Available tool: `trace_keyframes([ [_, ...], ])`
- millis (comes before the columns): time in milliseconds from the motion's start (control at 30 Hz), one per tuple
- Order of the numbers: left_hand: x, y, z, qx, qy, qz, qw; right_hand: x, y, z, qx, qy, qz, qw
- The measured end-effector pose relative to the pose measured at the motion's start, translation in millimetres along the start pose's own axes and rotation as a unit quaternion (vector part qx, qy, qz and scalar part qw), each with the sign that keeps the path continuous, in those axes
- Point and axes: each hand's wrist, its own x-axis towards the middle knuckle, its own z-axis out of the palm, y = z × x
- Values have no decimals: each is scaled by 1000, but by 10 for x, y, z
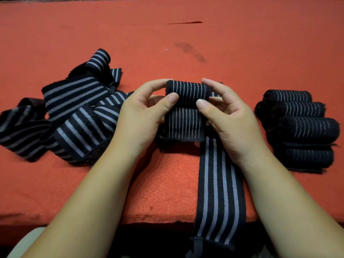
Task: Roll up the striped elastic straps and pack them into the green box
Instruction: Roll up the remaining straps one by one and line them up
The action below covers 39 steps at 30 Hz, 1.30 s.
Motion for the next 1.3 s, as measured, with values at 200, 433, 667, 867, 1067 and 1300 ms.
trace_keyframes([
  [200, -20, 20, 34, 9, -8, -10, 1000, 17, -3, 3, -17, 25, -5, 1000],
  [433, -60, 67, 62, 34, 39, -2, 999, 16, 32, -28, -22, 21, -23, 999],
  [667, -75, 60, 81, 43, 28, -17, 999, 29, 91, -43, -4, -5, -5, 1000],
  [867, -24, 40, 4, 27, 39, -49, 998, 16, 81, -43, -11, -11, -2, 1000],
  [1067, 5, 79, -27, -81, 2, -67, 994, 2, 31, -17, 25, 19, 2, 1000],
  [1300, -43, 216, 2, -68, -47, -74, 994, -118, -94, -47, 27, 33, 12, 999],
])
